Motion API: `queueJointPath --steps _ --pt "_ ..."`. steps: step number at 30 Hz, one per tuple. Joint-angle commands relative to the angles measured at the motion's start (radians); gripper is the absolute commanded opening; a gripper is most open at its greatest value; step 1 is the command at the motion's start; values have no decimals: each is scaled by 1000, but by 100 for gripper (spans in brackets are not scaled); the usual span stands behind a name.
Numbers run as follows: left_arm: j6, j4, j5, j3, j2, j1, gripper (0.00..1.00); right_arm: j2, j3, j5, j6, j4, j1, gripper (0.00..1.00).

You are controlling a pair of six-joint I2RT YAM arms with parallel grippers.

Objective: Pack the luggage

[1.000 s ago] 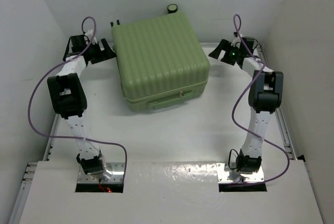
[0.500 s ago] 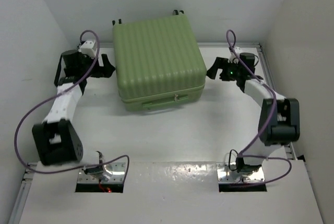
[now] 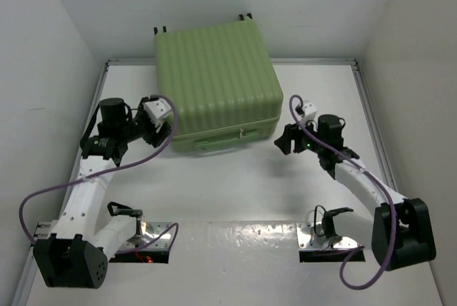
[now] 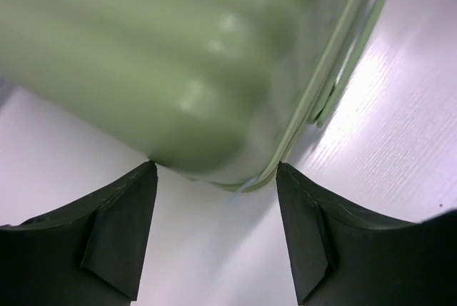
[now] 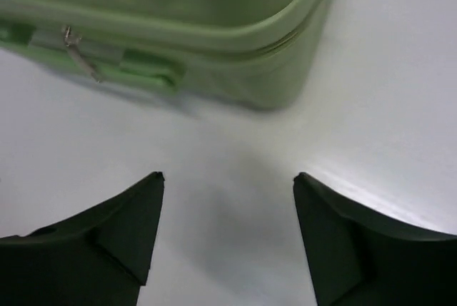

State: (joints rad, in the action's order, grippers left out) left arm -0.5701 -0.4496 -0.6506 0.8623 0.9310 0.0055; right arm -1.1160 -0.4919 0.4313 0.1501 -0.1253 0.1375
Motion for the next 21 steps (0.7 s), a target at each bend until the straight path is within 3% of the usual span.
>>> queueJointPath --steps 1,3,4,5,7,9,10,14,21 --pt "45 15 81 -29 31 -38 69 1 3 -208 127 -143 117 56" --pt "103 55 112 -54 20 -38 69 -5 -7 -352 160 -149 267 51" --pt "131 84 124 -66 2 -38 71 -11 -8 -414 216 -149 331 60" --pt "177 94 152 -86 -7 -48 71 -24 -32 -578 248 -140 367 60" --pt "211 103 180 -100 -32 -59 72 -83 -75 -672 293 -94 483 60" --pt "255 103 230 -112 -52 -59 72 -137 -120 -830 286 -108 586 69" --pt "280 103 249 -121 -75 -59 72 -152 -152 -938 290 -118 609 69" --pt "314 103 304 -132 -135 -59 77 -229 -197 -1023 305 -149 711 69" --pt "364 92 342 -141 -182 -59 80 -361 -257 -1089 345 -162 731 67"
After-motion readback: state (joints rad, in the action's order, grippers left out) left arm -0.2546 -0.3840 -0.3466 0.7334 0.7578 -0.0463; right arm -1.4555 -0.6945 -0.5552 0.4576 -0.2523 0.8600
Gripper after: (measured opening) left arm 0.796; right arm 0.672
